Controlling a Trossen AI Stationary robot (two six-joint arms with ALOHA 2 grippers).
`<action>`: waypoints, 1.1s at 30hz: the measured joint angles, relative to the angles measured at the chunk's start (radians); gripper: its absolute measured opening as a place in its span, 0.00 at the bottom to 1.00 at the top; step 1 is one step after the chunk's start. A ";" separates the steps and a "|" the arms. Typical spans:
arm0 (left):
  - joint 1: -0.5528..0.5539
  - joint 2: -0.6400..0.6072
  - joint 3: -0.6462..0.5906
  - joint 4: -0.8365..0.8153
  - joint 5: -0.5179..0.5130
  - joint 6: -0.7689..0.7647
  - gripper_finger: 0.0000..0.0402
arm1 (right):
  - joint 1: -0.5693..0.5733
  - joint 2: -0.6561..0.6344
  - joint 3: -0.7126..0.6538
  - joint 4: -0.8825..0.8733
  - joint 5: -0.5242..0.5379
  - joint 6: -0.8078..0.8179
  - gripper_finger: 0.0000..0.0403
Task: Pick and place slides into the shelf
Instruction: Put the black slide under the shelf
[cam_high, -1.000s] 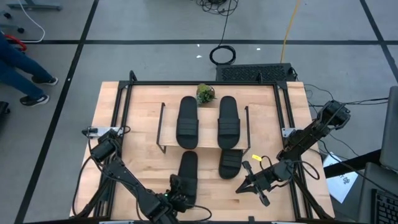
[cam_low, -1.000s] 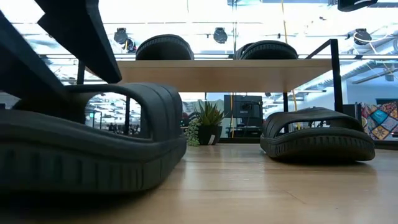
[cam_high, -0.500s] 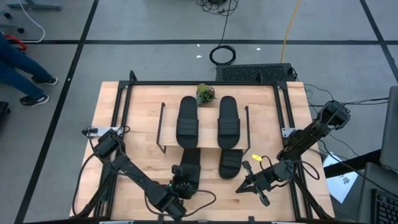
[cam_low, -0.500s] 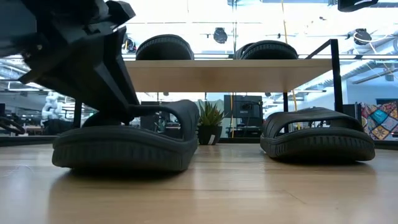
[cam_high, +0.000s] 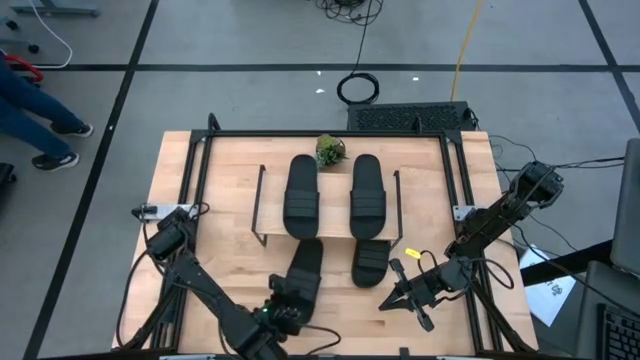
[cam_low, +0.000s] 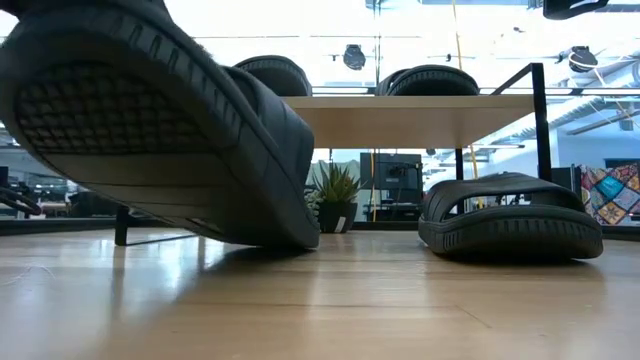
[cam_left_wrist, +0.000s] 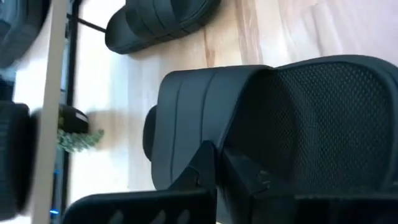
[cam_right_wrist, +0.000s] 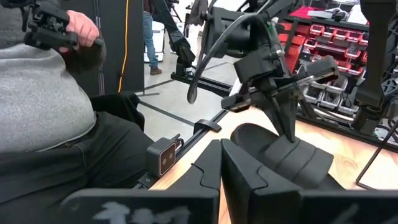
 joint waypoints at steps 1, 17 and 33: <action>-0.002 0.000 0.006 0.000 0.008 -0.021 0.01 | 0.000 0.000 0.000 0.000 0.000 0.003 0.00; -0.057 -0.002 -0.028 0.012 0.199 -0.106 0.10 | 0.000 0.000 0.000 -0.001 -0.001 0.008 0.00; -0.069 -0.003 -0.028 0.014 0.283 -0.158 0.20 | 0.000 0.000 0.000 0.000 -0.003 0.025 0.00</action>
